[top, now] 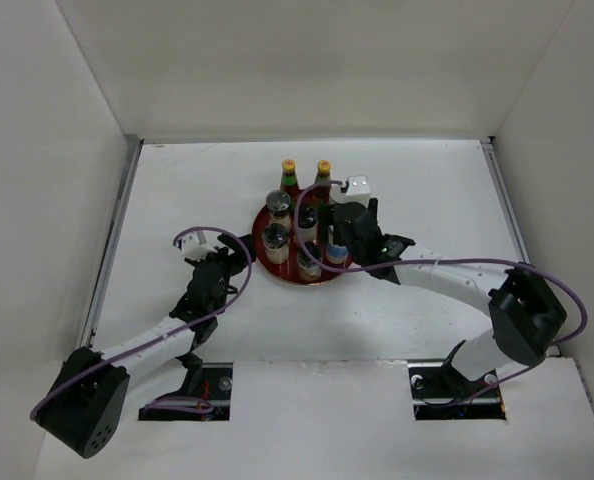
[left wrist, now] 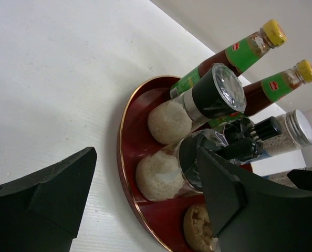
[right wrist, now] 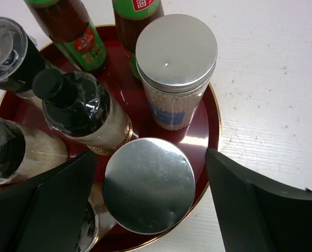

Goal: Organize the condiment bottles

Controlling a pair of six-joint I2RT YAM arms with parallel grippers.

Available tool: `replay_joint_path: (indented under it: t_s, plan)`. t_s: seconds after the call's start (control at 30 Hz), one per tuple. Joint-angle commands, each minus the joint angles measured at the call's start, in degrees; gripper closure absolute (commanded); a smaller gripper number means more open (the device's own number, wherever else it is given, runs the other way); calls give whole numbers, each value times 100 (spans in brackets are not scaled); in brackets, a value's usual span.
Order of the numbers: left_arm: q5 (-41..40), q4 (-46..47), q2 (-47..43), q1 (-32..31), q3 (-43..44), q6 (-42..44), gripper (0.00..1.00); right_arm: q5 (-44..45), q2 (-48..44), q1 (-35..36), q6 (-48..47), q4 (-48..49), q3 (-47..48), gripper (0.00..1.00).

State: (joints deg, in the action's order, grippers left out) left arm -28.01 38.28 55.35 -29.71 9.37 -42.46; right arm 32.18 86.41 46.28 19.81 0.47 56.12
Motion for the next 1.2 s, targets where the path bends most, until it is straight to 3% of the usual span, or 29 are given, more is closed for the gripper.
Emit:
replay_joint_path:
  t_s: [0.0,0.07,0.13,0.3,0.53,0.77,0.9,1.17]
  plan:
    - [-20,390,11,110,4,-87,21,174,-370,87,-48,340,198,5]
    - [-20,329,-42,189,4,-105,16,183,-581,87,-74,313,224,2]
    - [-12,285,-147,260,-5,-122,0,244,-932,87,-135,313,189,0]
    - [-20,-425,-639,479,83,-219,0,463,-2056,-53,-31,480,-249,0]
    - [260,-2129,-1202,787,399,-561,0,790,-2919,-1125,1119,665,-1778,0]
    - [656,-3931,-667,1367,1128,-764,0,174,-2928,-1697,1384,1315,-2851,0]
    - [683,-4732,-499,1604,1471,-694,0,227,-2876,-1706,2130,1412,-3203,0]
    - [542,-5252,-816,1728,1708,-466,0,244,-2823,-1733,2369,1631,-3388,0]
